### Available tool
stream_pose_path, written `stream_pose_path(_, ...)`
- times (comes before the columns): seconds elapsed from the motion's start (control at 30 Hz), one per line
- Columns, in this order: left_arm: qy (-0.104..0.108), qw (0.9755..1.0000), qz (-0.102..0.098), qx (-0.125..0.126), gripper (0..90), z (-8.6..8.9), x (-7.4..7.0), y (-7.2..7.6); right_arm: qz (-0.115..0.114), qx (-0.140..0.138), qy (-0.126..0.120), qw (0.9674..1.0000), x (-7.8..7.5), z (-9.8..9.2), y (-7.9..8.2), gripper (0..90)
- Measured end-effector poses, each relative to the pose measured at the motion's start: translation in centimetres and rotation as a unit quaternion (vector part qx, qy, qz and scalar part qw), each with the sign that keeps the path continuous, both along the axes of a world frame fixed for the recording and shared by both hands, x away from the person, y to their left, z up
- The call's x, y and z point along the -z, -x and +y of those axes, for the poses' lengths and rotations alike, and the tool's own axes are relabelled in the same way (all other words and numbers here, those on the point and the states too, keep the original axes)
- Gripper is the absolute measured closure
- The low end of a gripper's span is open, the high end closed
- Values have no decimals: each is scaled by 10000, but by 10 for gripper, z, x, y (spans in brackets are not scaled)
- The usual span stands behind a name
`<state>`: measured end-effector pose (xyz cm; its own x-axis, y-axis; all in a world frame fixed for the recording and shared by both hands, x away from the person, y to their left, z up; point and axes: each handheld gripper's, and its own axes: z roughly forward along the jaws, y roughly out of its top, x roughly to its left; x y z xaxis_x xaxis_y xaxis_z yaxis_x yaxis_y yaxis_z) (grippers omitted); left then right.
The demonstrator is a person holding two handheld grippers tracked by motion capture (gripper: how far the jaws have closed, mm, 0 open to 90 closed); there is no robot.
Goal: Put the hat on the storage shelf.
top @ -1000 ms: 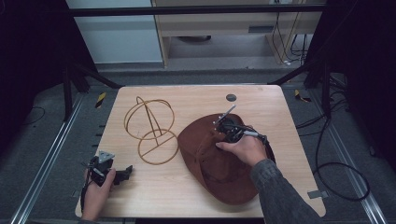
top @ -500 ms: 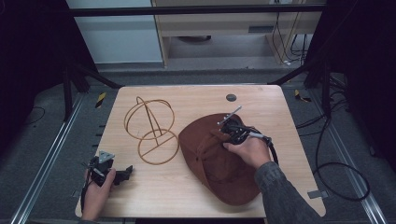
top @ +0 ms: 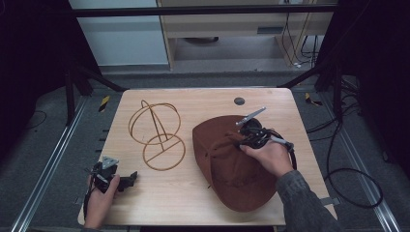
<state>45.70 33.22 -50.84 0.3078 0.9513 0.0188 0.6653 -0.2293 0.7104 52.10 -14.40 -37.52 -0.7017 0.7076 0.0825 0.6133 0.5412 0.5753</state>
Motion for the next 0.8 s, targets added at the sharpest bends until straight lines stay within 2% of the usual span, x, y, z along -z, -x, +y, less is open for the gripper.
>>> stream_pose_path(0.5, -6, 10000, 4, -2, 0, 0, 0, 0, -349, 20, -340, 9988, -31, -17, 14, 891)
stream_pose_path(0.8, -1, 10000, 1, 4, 0, 0, 0, 0, -655, -8, -593, 9961, -54, -17, 23, 891)
